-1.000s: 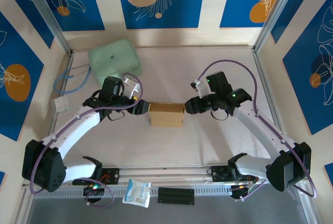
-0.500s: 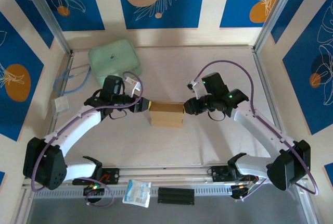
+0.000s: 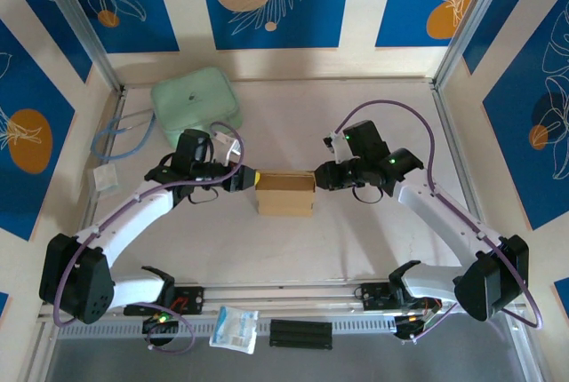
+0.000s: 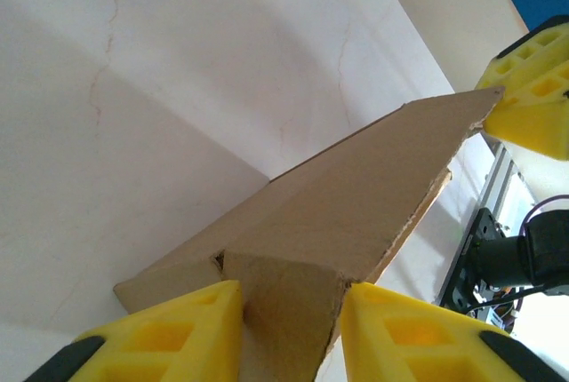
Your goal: Fold the paper box
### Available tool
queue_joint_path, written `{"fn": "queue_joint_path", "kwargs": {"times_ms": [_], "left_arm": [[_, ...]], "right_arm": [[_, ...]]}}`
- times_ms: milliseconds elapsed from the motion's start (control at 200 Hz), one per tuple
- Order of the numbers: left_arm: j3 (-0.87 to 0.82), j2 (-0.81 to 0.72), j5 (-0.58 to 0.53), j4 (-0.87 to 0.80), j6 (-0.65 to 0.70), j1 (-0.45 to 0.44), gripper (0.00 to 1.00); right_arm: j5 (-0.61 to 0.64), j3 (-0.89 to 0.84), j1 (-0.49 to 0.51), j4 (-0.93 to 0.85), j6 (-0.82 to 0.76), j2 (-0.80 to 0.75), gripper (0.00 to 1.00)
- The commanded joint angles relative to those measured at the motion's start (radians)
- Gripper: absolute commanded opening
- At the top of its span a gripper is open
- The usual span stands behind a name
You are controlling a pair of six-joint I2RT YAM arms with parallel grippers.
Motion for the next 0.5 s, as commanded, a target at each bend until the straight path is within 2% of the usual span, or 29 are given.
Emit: {"fn": "queue_joint_path", "kwargs": {"times_ms": [0, 495], "left_arm": [[-0.009, -0.020, 0.030, 0.021, -0.019, -0.011, 0.32], [-0.002, -0.023, 0.044, 0.034, -0.058, -0.028, 0.30]], "right_arm": [[-0.004, 0.028, -0.011, -0.012, 0.051, -0.014, 0.22], [-0.083, 0.043, -0.052, -0.010, 0.223, -0.003, 0.21]]}}
